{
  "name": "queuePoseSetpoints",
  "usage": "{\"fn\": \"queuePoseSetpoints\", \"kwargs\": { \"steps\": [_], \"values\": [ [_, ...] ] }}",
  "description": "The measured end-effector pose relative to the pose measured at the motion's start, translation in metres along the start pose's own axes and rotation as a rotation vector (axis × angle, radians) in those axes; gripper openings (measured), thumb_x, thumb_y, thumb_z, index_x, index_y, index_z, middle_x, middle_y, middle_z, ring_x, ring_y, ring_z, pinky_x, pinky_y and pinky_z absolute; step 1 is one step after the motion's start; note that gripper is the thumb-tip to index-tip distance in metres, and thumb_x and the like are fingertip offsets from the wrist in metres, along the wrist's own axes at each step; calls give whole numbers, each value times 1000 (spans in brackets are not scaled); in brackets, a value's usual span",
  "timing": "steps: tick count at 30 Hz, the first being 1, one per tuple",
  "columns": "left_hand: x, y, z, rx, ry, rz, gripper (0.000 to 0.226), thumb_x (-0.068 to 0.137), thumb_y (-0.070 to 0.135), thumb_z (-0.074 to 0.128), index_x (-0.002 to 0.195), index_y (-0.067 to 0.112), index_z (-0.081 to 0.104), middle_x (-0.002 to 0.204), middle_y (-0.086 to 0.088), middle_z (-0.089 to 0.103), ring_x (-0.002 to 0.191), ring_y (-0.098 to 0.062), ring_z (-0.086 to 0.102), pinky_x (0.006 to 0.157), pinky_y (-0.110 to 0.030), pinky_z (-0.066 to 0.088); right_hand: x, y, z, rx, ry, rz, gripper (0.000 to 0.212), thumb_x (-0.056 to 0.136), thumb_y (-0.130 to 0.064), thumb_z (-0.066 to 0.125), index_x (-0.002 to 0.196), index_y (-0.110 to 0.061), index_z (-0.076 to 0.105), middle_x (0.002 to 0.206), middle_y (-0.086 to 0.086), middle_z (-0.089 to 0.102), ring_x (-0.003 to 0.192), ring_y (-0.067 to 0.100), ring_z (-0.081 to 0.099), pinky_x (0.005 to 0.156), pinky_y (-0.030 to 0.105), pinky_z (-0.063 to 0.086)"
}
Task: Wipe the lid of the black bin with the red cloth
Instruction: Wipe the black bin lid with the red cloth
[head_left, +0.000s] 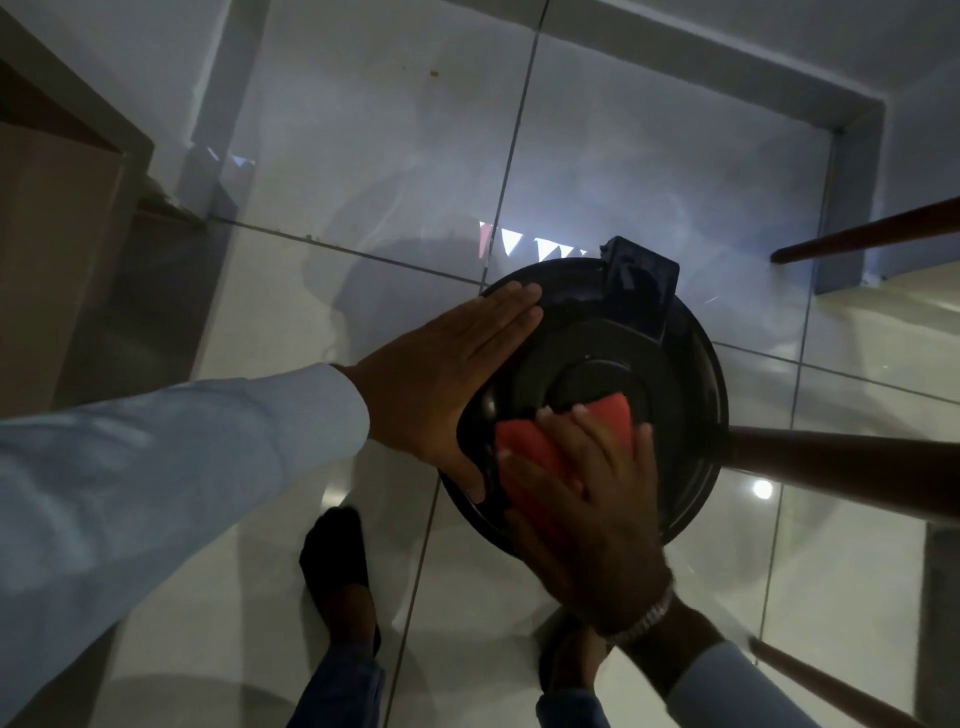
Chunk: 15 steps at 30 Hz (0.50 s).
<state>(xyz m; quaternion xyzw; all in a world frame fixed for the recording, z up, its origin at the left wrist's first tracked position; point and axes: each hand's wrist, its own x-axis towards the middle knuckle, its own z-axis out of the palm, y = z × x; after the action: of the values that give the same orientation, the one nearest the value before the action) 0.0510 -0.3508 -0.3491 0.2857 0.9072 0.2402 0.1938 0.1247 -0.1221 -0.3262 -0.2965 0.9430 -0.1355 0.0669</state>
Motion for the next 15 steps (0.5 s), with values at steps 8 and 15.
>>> {"fn": "queuePoseSetpoints", "kwargs": {
  "steps": [8,15],
  "values": [
    [0,2,0,1,9,2,150,48,89,62,152,10,-12,163,-10,-15,149,-19,-18,120,-28,-12,28,11,-6,167,175,388,47,88,-45,52,132,-33,43,140,11,54,132,36,45,105,66,32],
    [0,0,0,42,12,11,150,48,91,60,152,7,-9,163,-12,-13,149,-20,-17,120,-29,-10,-18,8,4,-63,-34,26,63,86,-55,56,143,-38,35,157,3,31,151,31,14,112,74,17]
  ]
}}
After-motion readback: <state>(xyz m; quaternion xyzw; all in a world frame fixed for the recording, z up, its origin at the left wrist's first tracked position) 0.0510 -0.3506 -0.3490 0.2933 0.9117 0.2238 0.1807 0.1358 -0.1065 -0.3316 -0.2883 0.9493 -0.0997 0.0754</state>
